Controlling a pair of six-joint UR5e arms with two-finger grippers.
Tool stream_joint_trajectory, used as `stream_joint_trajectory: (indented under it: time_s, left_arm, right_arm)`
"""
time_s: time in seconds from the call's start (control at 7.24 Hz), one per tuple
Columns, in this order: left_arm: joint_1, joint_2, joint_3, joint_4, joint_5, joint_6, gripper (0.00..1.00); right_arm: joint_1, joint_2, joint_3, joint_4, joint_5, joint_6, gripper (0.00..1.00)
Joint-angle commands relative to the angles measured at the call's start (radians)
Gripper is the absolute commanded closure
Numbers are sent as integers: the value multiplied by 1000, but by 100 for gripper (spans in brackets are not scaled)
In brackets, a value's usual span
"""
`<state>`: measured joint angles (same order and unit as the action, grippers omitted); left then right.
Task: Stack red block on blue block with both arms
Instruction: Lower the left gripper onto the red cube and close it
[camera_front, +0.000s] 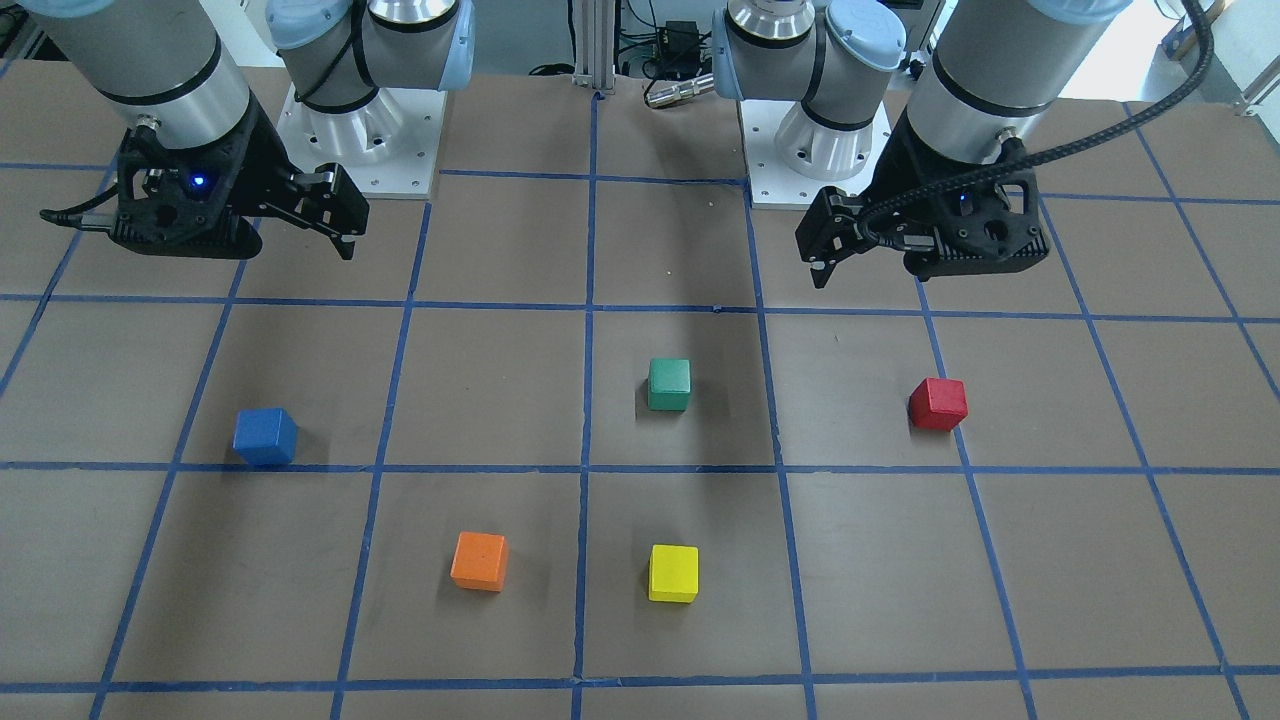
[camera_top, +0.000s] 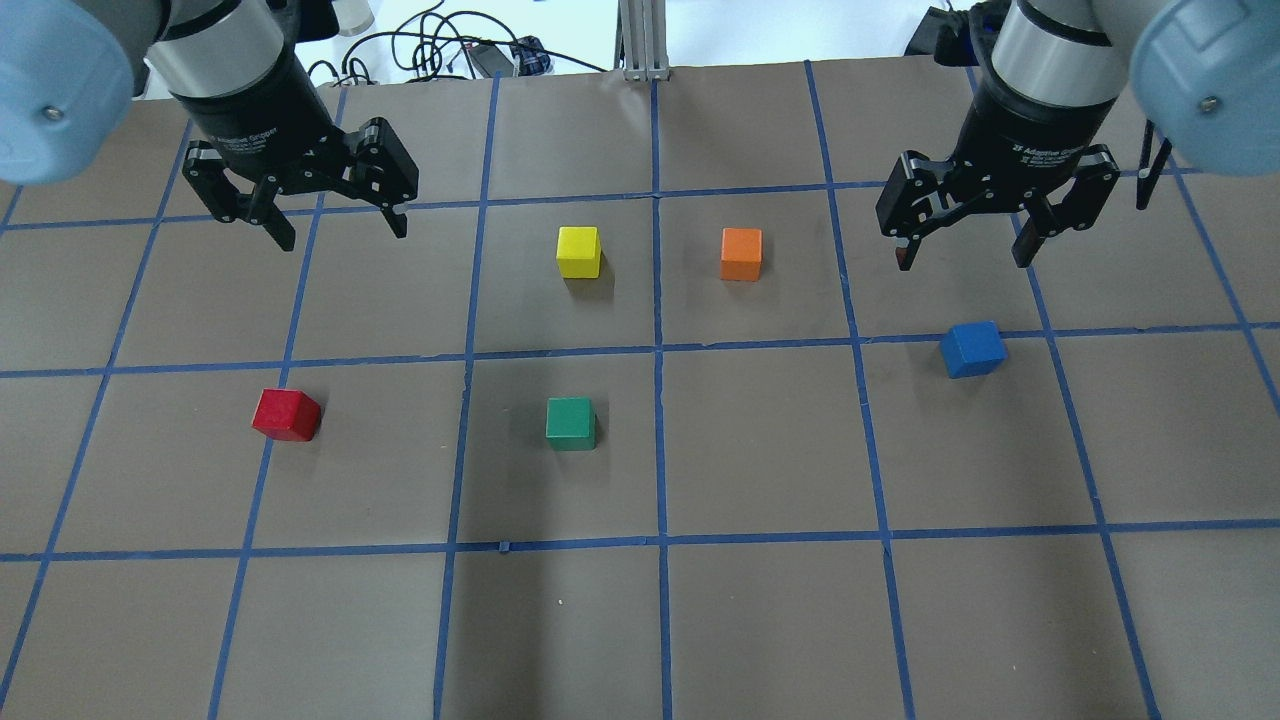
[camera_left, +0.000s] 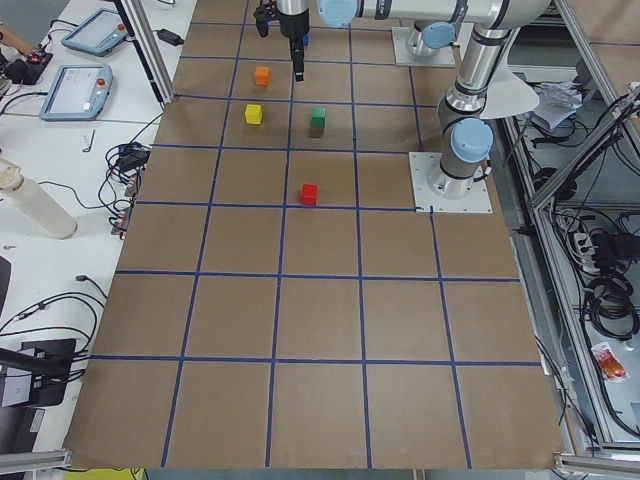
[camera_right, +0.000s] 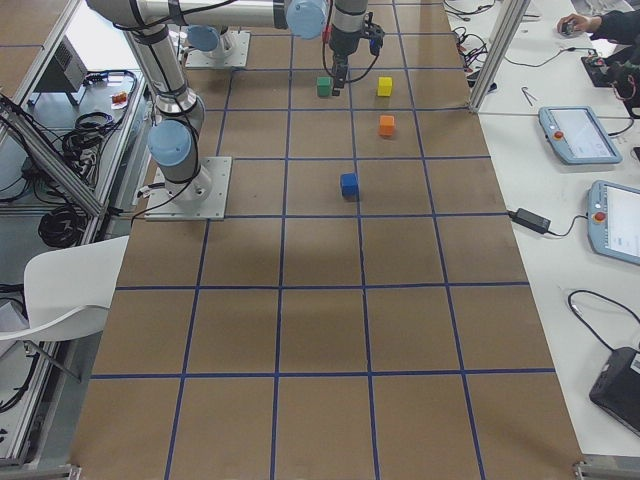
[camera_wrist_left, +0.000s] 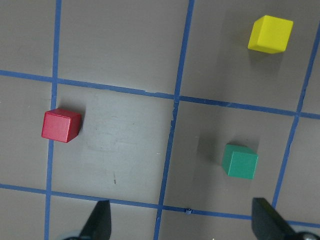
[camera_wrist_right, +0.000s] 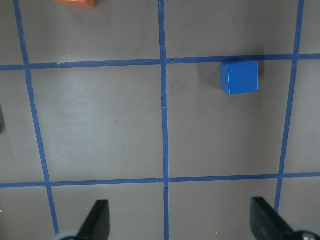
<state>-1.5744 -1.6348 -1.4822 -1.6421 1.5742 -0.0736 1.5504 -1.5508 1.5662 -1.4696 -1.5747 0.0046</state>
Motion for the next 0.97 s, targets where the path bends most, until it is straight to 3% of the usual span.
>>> stream_joint_trajectory:
  time_s: [0.0, 0.41, 0.55, 0.83]
  left_arm:
    - [-7, 0, 2, 11, 6, 69, 0]
    - [8, 7, -35, 25, 6, 183, 0]
    - [52, 10, -91, 25, 6, 217, 0]
    - [231, 9, -295, 230, 7, 338, 0]
  right_arm:
    - [0, 0, 0, 0, -1, 0, 0]
    - [-1, 0, 0, 0, -1, 0, 0]
    - [0, 0, 0, 0, 2, 2, 0]
    - [-1, 0, 0, 0, -1, 2, 0]
